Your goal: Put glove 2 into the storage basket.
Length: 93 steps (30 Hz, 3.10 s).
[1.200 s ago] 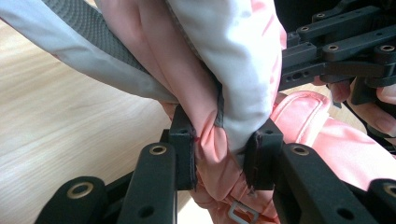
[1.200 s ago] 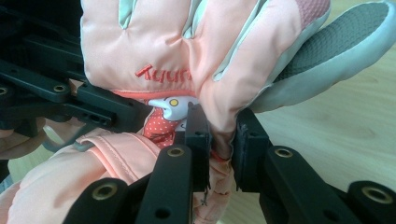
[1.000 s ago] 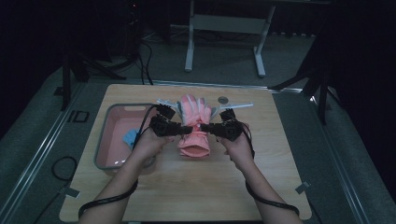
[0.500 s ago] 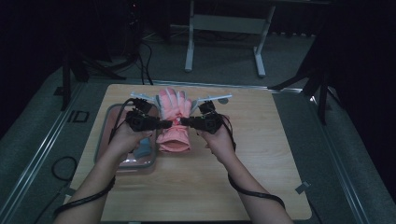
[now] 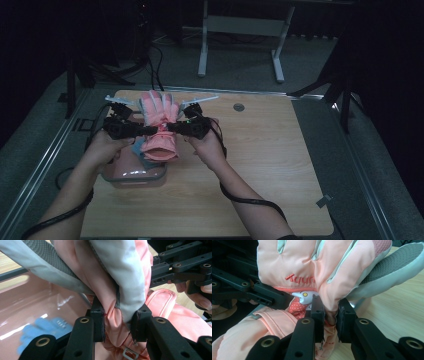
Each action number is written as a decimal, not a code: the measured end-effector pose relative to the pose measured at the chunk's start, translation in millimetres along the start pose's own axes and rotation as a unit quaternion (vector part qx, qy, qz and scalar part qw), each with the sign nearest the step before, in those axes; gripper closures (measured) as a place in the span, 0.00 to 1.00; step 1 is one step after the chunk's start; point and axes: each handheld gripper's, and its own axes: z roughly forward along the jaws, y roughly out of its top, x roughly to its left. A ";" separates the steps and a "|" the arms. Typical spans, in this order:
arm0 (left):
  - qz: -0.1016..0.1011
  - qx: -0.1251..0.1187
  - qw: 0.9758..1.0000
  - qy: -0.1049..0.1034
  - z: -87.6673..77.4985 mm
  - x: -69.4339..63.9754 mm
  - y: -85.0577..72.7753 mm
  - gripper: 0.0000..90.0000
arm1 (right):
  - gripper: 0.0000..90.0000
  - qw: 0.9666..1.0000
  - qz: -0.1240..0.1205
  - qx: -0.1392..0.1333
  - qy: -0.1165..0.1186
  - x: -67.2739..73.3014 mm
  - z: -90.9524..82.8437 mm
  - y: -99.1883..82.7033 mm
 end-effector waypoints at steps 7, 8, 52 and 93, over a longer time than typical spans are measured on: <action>-0.011 0.009 1.000 0.011 -17.8 23.2 -9.9 0.77 | 0.87 1.000 -0.002 0.002 0.016 13.9 29.8 5.8; -0.012 0.009 1.000 0.013 -19.1 26.0 -11.5 0.77 | 0.87 1.000 -0.004 0.001 0.016 15.8 33.6 5.9; -0.091 0.067 0.992 0.054 28.1 72.4 -81.0 0.59 | 0.55 0.996 -0.021 0.088 -0.003 6.9 112.0 -35.7; 0.068 -0.123 0.989 0.052 4.2 -47.5 -62.8 0.03 | 0.17 0.996 -0.075 0.024 0.048 -28.0 5.4 -41.8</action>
